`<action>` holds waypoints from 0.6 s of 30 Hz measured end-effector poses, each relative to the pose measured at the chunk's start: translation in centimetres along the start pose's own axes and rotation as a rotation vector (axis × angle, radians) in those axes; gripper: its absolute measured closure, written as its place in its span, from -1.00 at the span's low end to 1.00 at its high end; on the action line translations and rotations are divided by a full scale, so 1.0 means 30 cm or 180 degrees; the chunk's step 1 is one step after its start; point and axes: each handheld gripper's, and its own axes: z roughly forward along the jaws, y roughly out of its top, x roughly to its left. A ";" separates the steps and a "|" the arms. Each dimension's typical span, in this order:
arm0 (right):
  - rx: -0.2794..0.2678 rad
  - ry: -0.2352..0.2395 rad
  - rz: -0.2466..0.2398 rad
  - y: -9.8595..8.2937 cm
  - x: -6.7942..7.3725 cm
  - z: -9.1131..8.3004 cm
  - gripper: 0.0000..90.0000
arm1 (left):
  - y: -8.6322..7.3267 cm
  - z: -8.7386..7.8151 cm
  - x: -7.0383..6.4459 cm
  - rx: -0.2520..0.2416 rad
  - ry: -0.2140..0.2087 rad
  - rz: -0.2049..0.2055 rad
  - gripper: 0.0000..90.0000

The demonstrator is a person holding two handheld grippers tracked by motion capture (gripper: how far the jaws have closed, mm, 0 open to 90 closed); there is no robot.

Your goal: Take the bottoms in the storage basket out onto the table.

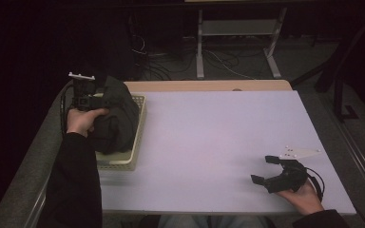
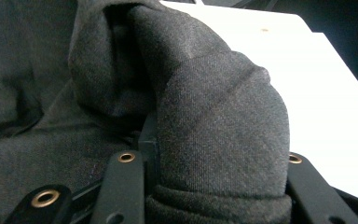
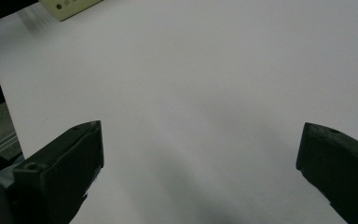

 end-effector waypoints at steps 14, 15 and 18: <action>-0.0024 0.0013 -0.0033 0.001 0.003 -0.002 -0.99 | 0.046 -0.074 -0.037 -0.0007 0.0049 0.0107 0.32; -0.0022 0.0011 -0.0032 0.001 0.003 -0.002 -0.99 | 0.051 -0.079 -0.043 -0.0015 0.0041 0.0125 0.32; -0.0016 0.0018 -0.0031 0.001 0.003 -0.001 -0.99 | 0.065 -0.090 -0.062 -0.0032 0.0024 0.0162 0.32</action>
